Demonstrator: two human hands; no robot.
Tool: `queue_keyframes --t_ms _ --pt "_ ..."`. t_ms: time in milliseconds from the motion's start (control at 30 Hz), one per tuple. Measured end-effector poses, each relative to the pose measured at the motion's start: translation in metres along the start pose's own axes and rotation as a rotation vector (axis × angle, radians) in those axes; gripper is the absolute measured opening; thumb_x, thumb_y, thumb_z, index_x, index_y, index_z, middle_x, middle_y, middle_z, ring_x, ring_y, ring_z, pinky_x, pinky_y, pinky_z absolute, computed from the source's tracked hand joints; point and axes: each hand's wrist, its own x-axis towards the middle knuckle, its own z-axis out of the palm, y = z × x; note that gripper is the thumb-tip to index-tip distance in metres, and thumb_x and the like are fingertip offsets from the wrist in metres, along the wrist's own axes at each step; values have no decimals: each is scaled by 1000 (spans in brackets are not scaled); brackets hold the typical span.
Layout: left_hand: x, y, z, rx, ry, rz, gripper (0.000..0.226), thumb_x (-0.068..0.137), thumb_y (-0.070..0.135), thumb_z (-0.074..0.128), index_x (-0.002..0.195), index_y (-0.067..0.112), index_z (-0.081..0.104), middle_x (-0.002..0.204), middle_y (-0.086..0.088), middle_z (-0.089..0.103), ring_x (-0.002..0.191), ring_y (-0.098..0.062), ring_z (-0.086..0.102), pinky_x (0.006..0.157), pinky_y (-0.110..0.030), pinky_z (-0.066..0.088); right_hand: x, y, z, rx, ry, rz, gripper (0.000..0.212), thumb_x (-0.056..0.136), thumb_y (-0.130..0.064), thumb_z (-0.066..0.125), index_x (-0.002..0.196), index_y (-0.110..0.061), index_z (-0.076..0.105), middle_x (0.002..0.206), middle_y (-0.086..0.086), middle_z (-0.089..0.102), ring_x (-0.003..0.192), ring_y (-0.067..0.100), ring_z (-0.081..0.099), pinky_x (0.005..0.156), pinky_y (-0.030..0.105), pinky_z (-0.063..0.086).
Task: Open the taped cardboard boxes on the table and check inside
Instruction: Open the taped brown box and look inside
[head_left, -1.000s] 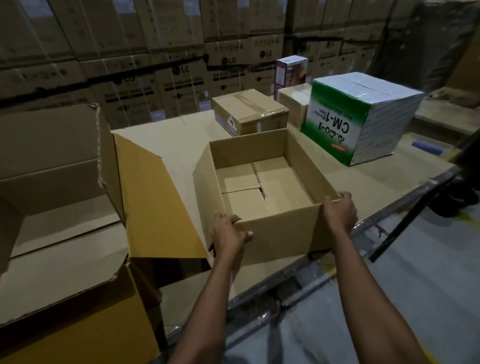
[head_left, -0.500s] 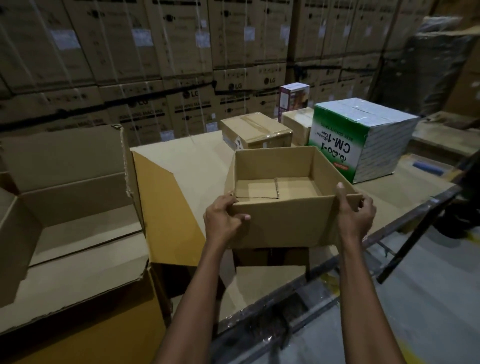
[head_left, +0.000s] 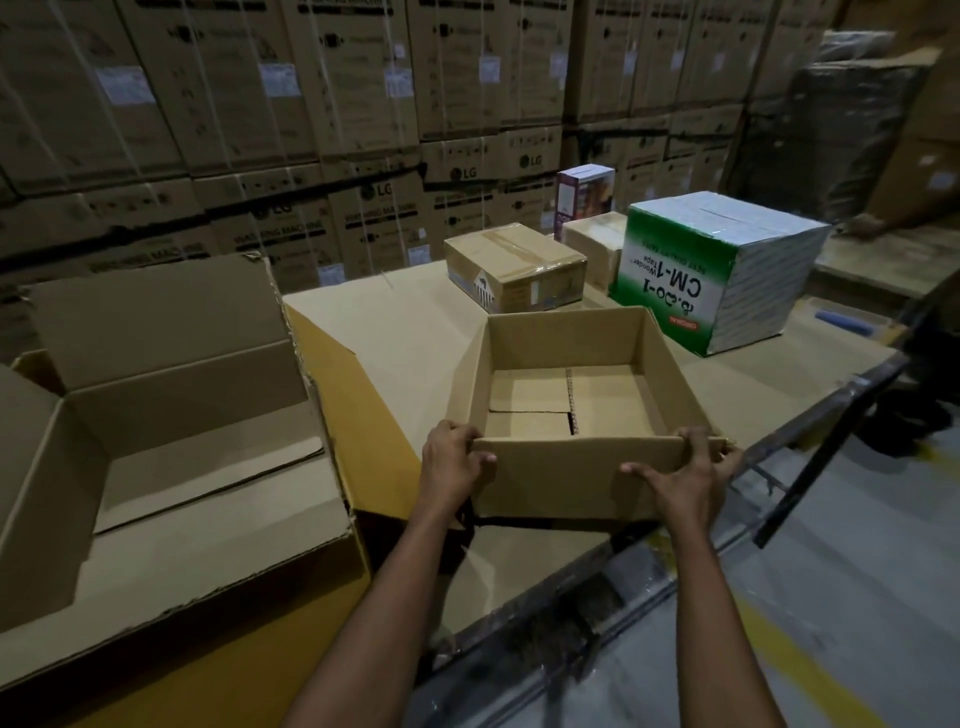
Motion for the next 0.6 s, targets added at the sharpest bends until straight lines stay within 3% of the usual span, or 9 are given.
queue_keyframes --t_ms 233,333,433,600 --pt "14 17 -18 -87 230 124 16 78 14 84 93 12 77 92 -3 75 87 -21 67 77 -30 51 -12 -20 -7 109 183 -17 76 54 -29 100 119 -30 61 154 10 27 135 42 44 88 58 60" --pt "24 38 -45 -131 356 216 20 75 11 86 93 12 79 89 -5 77 83 -24 69 76 -35 55 -3 -44 -15 177 271 -103 77 53 -31 100 119 -32 60 151 12 30 135 37 43 91 50 59" --pt "36 63 -83 -184 475 270 25 73 7 86 96 14 80 92 -5 78 85 -25 71 81 -39 58 9 -86 -26 253 355 -223 77 54 -30 100 119 -31 59 146 13 35 131 31 46 93 37 55" --pt "59 103 -166 -230 602 233 30 79 5 81 103 21 79 102 -1 78 98 -17 70 90 -27 53 22 -173 -31 369 415 -315 72 62 -24 98 123 -28 59 149 15 35 136 32 45 102 36 48"
